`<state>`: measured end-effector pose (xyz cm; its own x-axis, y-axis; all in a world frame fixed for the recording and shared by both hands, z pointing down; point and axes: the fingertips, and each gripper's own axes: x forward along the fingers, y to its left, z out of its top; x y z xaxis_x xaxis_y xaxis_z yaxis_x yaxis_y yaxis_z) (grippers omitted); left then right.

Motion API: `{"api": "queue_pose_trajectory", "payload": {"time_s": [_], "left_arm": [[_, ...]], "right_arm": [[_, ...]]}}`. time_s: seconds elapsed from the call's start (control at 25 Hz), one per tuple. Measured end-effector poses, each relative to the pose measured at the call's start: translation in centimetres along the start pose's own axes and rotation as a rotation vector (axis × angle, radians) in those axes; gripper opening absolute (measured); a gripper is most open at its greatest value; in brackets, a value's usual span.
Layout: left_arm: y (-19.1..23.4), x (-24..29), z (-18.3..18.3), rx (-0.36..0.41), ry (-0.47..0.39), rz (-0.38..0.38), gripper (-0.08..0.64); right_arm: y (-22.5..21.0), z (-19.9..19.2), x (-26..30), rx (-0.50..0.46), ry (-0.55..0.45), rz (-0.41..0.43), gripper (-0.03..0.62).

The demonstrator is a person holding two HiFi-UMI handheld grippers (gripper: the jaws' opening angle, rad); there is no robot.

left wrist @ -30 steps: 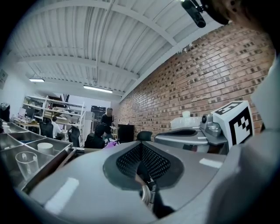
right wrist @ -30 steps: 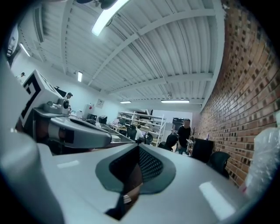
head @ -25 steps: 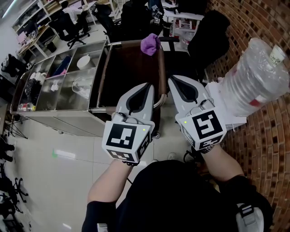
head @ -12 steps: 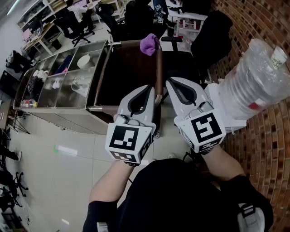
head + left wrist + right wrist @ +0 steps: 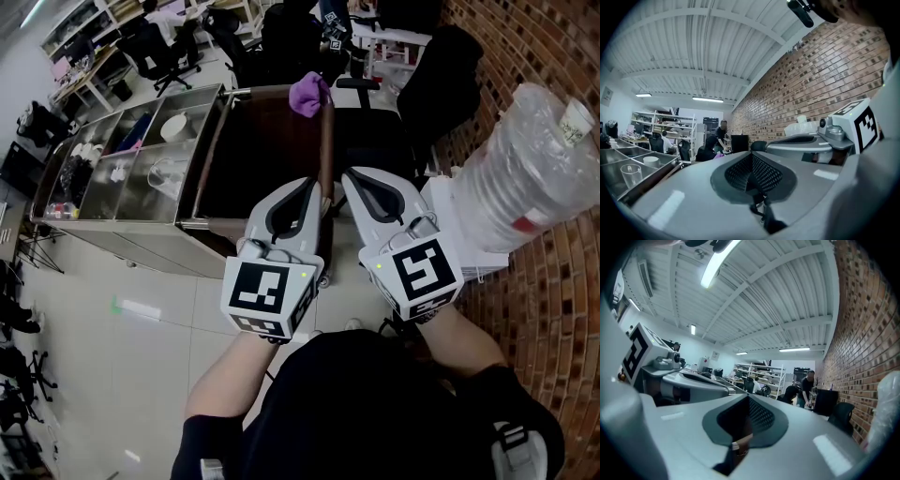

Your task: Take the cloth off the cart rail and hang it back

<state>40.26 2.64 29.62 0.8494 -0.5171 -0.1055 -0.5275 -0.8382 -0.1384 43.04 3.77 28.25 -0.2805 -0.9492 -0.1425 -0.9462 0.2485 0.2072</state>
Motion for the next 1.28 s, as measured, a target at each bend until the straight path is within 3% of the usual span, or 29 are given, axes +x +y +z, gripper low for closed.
{"api": "queue_pose_trajectory", "payload": {"time_s": [0.24,0.36,0.52,1.28], "left_arm": [[-0.25,-0.03,0.06,0.007,0.000,0.006,-0.003],[-0.37,0.01,0.20,0.011,-0.001,0.007,-0.003],[-0.29,-0.03,0.20,0.013,-0.001,0.010,-0.003],[-0.01,0.34,0.15,0.017,0.005,0.010,-0.004]], "right_arm": [[0.17,-0.03,-0.20,-0.006,0.001,0.007,0.000],[0.29,-0.44,-0.53,0.021,0.047,0.001,0.000],[0.20,0.04,-0.23,-0.015,-0.009,0.010,0.000],[-0.15,0.12,0.10,-0.011,-0.014,0.004,0.000]]}}
